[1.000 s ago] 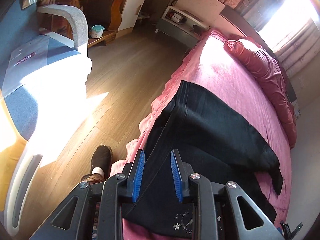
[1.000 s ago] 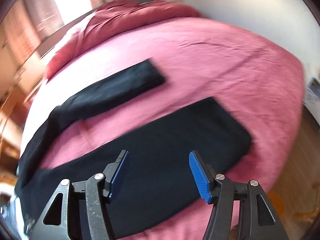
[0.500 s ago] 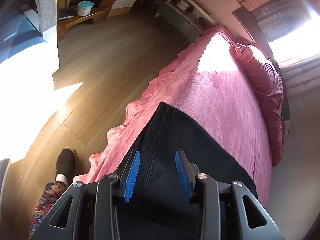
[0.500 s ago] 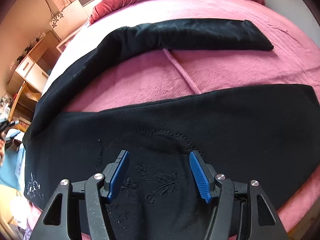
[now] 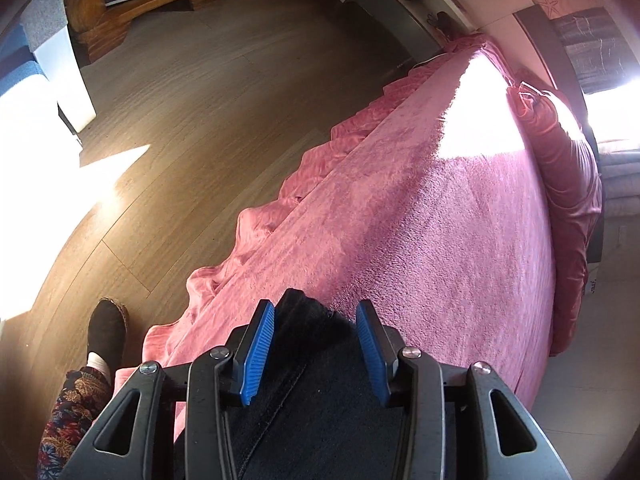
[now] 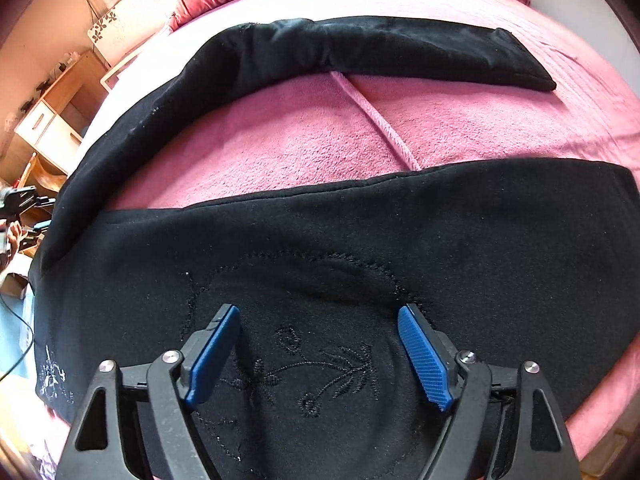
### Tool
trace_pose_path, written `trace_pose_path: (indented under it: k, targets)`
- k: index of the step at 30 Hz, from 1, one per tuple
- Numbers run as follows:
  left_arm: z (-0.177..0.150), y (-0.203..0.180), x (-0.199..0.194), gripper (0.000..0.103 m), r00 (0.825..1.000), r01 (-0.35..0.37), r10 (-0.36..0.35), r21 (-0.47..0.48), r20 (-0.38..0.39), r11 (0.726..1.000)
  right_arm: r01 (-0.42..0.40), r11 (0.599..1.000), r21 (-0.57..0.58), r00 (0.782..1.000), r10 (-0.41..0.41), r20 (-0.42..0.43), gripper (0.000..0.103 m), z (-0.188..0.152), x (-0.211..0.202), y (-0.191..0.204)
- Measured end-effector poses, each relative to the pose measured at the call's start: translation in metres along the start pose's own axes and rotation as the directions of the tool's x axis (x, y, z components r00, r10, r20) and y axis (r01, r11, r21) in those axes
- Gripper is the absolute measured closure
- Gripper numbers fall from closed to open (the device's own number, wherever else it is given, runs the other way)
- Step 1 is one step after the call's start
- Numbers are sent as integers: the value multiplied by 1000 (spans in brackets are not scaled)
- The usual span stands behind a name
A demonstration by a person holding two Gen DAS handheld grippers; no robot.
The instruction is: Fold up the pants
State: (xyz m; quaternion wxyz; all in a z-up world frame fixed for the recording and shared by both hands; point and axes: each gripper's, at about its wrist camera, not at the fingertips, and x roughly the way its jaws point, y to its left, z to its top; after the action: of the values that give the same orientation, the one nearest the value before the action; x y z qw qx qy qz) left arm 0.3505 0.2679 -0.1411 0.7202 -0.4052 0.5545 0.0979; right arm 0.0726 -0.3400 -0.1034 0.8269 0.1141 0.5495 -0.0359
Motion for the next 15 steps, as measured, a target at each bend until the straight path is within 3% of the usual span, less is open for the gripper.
trace_pose_path:
  k: [2, 3, 8, 12, 15]
  targets:
    - [0, -3, 9, 63, 999, -29, 29, 14, -18, 999, 2, 1000, 2, 1000, -2, 0, 18, 0, 3, 3]
    - [0, -4, 9, 70, 1000, -21, 22, 27, -15, 999, 4, 1000, 2, 1000, -4, 0, 18, 1, 6, 6]
    - [-16, -20, -10, 91, 996, -53, 37, 190, 86, 980, 12, 1000, -21, 1000, -12, -1, 18, 2, 8, 12]
    - [-37, -25, -49, 92, 982, 9, -56, 251, 182, 968, 13, 999, -32, 1000, -13, -5, 18, 3, 6, 11]
    - [-61, -32, -87, 92, 959, 91, -173, 335, 225, 938, 9, 1000, -28, 1000, -9, -2, 19, 1, 0, 12]
